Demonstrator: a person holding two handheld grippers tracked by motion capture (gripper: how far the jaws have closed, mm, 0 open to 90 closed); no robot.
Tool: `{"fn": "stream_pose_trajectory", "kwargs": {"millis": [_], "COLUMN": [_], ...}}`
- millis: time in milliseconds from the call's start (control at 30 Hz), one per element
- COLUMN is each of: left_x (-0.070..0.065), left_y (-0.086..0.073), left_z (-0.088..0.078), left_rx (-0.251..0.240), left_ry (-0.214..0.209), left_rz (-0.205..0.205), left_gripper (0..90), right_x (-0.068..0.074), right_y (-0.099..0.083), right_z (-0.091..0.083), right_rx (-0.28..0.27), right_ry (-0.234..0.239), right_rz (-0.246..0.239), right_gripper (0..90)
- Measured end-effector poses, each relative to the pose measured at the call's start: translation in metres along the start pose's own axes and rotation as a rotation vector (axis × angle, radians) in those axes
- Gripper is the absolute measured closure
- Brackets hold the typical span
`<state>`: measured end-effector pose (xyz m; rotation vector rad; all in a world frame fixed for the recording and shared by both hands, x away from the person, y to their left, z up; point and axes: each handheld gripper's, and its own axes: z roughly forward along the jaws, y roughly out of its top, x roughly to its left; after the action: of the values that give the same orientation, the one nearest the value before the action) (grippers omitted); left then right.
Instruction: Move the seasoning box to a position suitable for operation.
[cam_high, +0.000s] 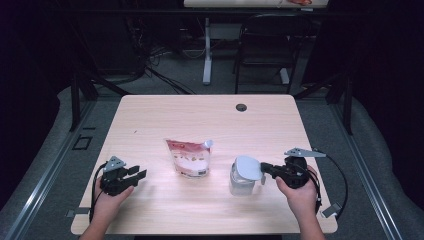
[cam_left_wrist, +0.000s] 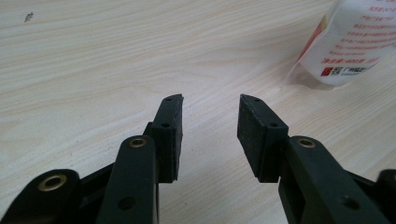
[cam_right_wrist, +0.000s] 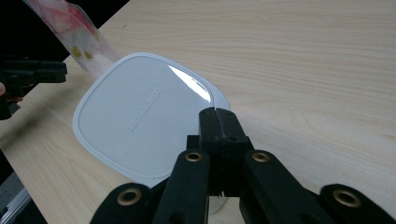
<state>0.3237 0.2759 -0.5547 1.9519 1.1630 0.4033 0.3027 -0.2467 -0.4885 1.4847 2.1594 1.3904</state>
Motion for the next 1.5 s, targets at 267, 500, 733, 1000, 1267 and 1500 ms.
{"fn": "stream_pose_trajectory", "kwargs": {"millis": [267,500,733,1000,1267,1500], "left_x": [0.000,0.000,0.000,0.000,0.000,0.000], "left_y": [0.000,0.000,0.000,0.000,0.000,0.000], "left_z": [0.000,0.000,0.000,0.000,0.000,0.000], "left_rx": [-0.001,-0.002,-0.001,-0.003,-0.003,-0.003], "left_ry": [0.001,0.000,0.000,0.000,0.002,0.005], "left_rz": [-0.001,-0.002,-0.001,-0.002,-0.001,0.001], "left_gripper": [60.2,59.9,59.9,59.8,59.8,58.9], "right_x": [-0.002,-0.005,-0.011,-0.014,-0.016,-0.021], "right_y": [-0.001,-0.003,-0.006,-0.010,-0.010,-0.016], "right_z": [0.000,0.000,0.001,0.005,0.004,-0.001], "right_rx": [0.000,0.006,-0.010,0.010,0.005,-0.014], "right_ry": [0.001,-0.001,0.036,0.018,-0.002,-0.096], "right_rz": [0.010,0.023,0.068,0.080,0.068,0.017], "right_gripper": [90.0,90.0,90.0,90.0,86.2,74.2]}}
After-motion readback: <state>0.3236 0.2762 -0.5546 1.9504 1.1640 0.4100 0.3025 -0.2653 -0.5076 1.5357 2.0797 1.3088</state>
